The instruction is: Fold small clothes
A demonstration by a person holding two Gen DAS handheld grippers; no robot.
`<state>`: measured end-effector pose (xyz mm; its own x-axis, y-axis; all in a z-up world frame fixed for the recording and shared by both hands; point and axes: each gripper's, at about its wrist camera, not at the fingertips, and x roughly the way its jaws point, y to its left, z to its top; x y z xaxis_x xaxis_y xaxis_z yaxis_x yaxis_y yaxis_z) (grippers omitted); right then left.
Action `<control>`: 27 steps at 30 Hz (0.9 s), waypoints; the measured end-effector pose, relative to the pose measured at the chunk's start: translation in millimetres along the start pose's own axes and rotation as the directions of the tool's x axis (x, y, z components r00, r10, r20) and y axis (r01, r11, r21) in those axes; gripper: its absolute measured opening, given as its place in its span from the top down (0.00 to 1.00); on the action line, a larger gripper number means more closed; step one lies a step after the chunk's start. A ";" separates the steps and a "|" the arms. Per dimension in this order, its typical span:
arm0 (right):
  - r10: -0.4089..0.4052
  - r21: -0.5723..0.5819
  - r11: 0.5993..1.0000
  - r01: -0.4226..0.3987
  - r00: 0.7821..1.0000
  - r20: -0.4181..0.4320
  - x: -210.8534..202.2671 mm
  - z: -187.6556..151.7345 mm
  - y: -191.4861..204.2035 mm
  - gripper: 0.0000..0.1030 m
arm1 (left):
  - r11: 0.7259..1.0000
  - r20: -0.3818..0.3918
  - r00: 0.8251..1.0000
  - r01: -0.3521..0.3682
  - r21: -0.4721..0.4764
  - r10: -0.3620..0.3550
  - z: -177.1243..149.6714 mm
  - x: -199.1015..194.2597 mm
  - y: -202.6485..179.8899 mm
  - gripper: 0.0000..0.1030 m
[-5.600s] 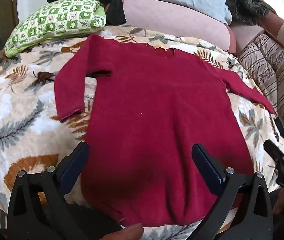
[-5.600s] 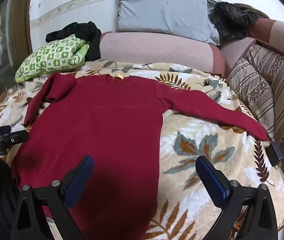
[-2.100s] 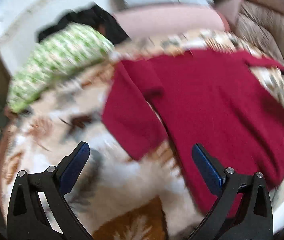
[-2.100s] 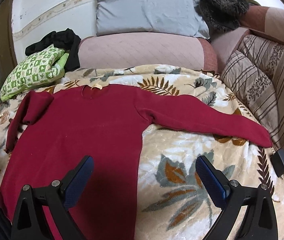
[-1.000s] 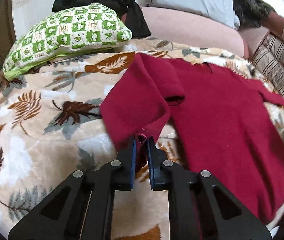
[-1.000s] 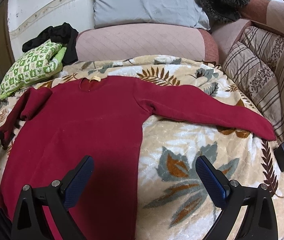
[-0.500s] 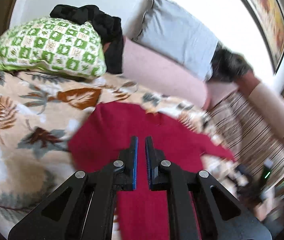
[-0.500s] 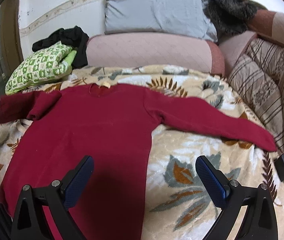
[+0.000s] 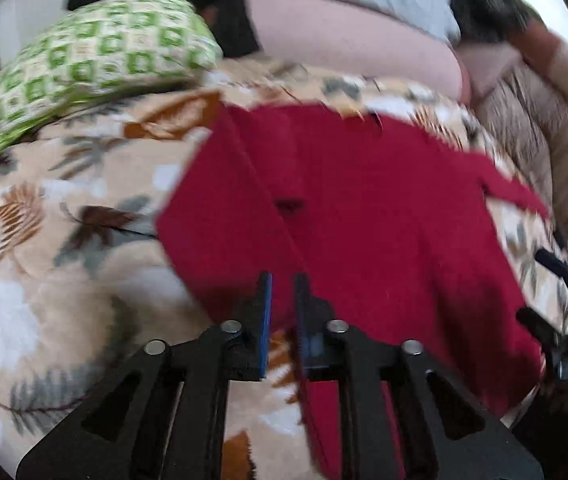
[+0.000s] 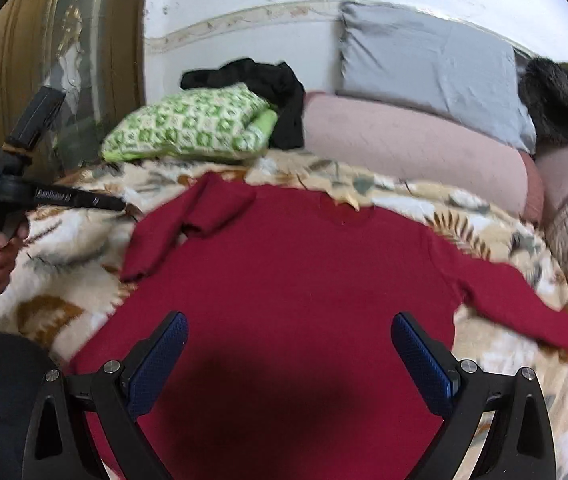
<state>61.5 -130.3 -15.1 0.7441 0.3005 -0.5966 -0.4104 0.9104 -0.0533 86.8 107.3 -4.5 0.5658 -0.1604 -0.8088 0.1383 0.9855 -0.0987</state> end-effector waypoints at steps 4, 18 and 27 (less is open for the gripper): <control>0.022 0.180 0.984 -0.001 0.993 -0.115 19.8 -17.0 -28.5 0.02 | 0.992 0.026 0.997 -0.071 0.108 0.068 0.3 11.5 -17.0 0.47; 0.013 0.007 1.000 -0.012 0.988 -0.151 33.1 -20.9 1.3 0.02 | 0.936 0.002 0.937 -0.348 0.057 0.349 -8.2 18.5 16.1 0.90; 0.113 0.079 0.991 -0.112 0.993 -0.016 11.8 1.3 8.3 0.02 | 0.826 0.130 0.928 0.371 -0.424 -0.350 7.0 -48.0 72.7 0.93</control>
<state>67.6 -118.8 -21.5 0.6844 0.3970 -0.6116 -0.4480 0.8907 0.0769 75.4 186.3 31.2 0.5824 -0.5007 -0.6404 -0.0205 0.7785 -0.6273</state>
